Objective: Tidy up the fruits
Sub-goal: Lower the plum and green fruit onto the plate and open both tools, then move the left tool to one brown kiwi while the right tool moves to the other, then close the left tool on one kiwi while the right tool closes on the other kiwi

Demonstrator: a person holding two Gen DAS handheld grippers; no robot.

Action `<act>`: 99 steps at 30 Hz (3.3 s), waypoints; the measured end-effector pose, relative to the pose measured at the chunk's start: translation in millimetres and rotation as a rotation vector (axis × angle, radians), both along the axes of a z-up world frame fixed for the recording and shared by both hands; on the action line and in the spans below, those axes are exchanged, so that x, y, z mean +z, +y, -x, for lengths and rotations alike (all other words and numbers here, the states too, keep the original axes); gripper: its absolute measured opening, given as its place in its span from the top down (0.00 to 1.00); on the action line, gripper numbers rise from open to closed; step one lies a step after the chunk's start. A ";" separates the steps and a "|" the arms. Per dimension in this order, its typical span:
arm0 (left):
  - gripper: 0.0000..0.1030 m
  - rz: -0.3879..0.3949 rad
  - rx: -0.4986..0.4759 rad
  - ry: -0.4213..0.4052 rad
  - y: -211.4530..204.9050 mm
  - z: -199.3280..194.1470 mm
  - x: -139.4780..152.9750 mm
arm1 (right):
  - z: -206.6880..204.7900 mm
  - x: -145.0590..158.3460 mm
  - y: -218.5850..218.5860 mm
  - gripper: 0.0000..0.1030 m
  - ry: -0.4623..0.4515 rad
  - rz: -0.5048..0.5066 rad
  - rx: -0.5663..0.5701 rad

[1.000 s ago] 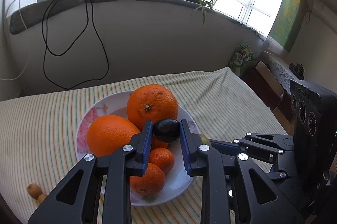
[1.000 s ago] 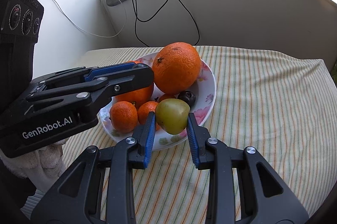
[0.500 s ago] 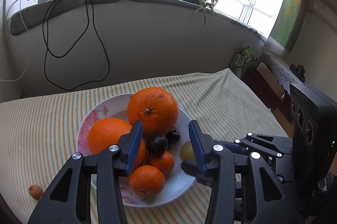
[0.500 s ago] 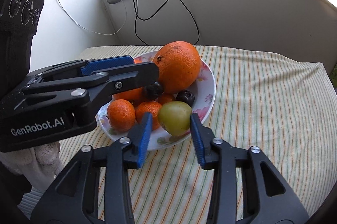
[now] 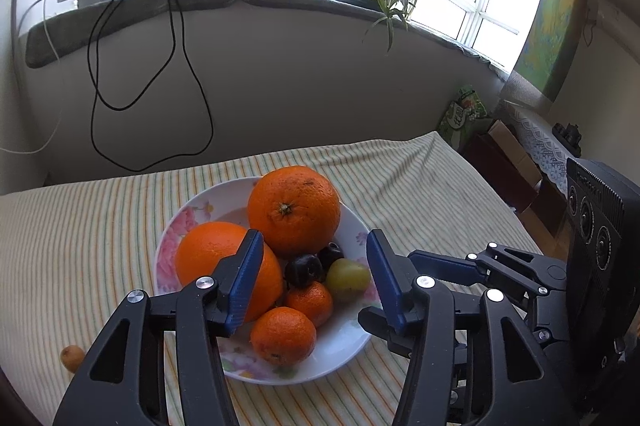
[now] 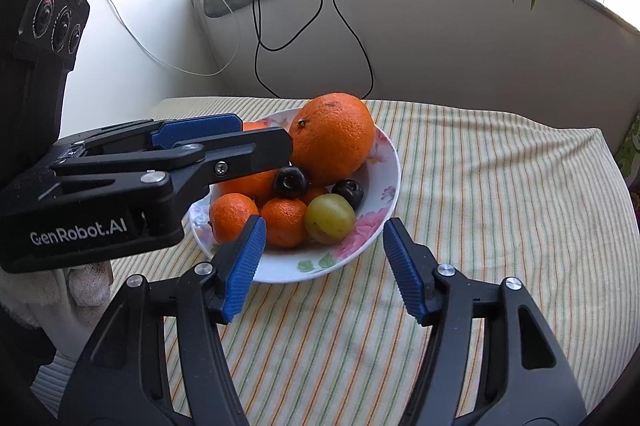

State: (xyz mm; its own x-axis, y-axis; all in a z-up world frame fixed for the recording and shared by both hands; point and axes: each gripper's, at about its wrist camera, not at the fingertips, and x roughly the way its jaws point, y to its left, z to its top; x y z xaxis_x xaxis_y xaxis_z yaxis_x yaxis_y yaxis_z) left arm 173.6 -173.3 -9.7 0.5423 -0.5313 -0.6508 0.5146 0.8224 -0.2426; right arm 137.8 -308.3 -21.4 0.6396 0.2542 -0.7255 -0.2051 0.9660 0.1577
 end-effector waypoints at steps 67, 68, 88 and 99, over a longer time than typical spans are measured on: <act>0.59 0.036 0.301 0.138 195.9 13.1 -49.8 | 1.7 -15.4 179.3 0.52 0.067 -0.038 0.364; 0.60 0.038 0.300 0.148 197.6 11.5 -52.2 | -0.1 -17.5 182.9 0.52 0.071 -0.033 0.368; 0.64 0.039 0.260 0.212 193.5 -5.6 -69.8 | -27.8 -43.7 218.6 0.57 0.110 0.037 0.418; 0.70 0.039 0.266 0.224 200.5 -7.2 -72.1 | -36.0 -49.5 220.7 0.61 0.115 0.042 0.420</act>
